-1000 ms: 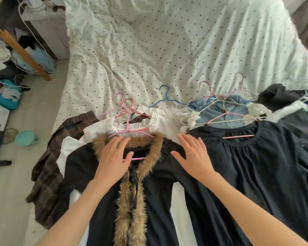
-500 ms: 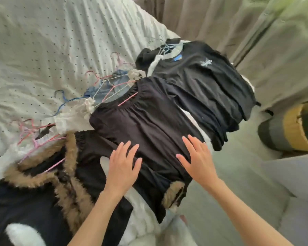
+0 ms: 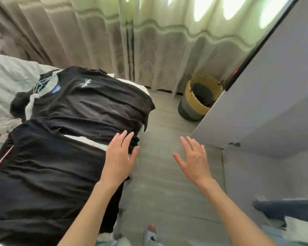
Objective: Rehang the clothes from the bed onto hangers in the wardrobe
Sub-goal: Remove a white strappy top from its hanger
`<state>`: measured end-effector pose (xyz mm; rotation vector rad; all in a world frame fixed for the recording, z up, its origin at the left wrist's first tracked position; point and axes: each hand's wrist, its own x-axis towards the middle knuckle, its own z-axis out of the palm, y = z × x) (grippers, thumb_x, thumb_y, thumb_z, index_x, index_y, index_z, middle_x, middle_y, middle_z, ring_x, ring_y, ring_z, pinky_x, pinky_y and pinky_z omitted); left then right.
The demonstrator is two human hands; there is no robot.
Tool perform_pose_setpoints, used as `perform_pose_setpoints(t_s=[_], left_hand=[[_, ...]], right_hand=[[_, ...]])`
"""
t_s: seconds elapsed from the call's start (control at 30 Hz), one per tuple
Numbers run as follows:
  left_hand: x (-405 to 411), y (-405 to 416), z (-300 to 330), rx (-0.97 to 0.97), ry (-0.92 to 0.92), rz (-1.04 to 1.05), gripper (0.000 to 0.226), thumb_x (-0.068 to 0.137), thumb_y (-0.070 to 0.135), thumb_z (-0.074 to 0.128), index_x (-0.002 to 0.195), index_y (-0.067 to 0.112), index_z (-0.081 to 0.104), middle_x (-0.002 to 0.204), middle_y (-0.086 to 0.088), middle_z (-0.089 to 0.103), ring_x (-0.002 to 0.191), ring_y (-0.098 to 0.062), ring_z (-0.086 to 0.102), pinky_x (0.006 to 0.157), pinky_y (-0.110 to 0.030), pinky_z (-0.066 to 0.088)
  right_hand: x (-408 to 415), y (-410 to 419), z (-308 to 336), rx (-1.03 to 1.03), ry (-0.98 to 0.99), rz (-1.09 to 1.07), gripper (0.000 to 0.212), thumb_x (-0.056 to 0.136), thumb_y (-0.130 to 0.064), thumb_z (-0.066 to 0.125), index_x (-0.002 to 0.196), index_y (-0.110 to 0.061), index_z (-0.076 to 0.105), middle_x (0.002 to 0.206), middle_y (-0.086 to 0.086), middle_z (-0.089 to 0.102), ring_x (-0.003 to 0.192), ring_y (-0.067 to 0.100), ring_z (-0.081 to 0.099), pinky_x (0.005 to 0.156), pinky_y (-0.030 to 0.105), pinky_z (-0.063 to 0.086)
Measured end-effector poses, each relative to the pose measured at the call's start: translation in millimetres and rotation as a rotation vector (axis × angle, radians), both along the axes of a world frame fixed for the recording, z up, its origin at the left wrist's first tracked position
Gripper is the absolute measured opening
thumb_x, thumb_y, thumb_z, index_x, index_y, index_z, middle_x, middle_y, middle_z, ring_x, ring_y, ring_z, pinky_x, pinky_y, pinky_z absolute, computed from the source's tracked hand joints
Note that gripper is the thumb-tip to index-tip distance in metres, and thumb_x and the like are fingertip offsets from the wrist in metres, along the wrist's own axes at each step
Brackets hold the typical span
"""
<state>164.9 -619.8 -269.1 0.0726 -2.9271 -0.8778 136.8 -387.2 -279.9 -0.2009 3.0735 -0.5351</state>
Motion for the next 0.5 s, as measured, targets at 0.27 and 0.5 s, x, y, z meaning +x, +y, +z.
perform_pose_setpoints(t_s=[0.27, 0.5], left_hand=[[-113.4, 133.3, 17.2, -0.06, 0.106, -0.37, 0.05, 0.091, 0.04, 0.049, 0.131, 0.01, 0.05, 0.137, -0.016, 0.047, 0.13, -0.036, 0.039, 0.106, -0.045, 0.029], [-209.0, 252.0, 29.5, -0.001, 0.067, -0.737, 0.055, 0.094, 0.047, 0.039, 0.142, 0.019, 0.035, 0.15, -0.005, 0.029, 0.142, -0.026, 0.014, 0.113, -0.037, 0.014]], right_hand=[[-41.6, 122.7, 31.7, -0.059, 0.097, -0.379, 0.067, 0.09, -0.057, 0.036, 0.146, -0.02, 0.026, 0.151, 0.004, 0.028, 0.141, 0.02, 0.019, 0.115, 0.039, 0.005], [-67.6, 223.9, 45.5, -0.032, 0.16, -0.727, 0.077, 0.083, -0.064, 0.028, 0.146, -0.02, 0.028, 0.151, 0.005, 0.029, 0.142, 0.021, 0.02, 0.115, 0.041, 0.006]])
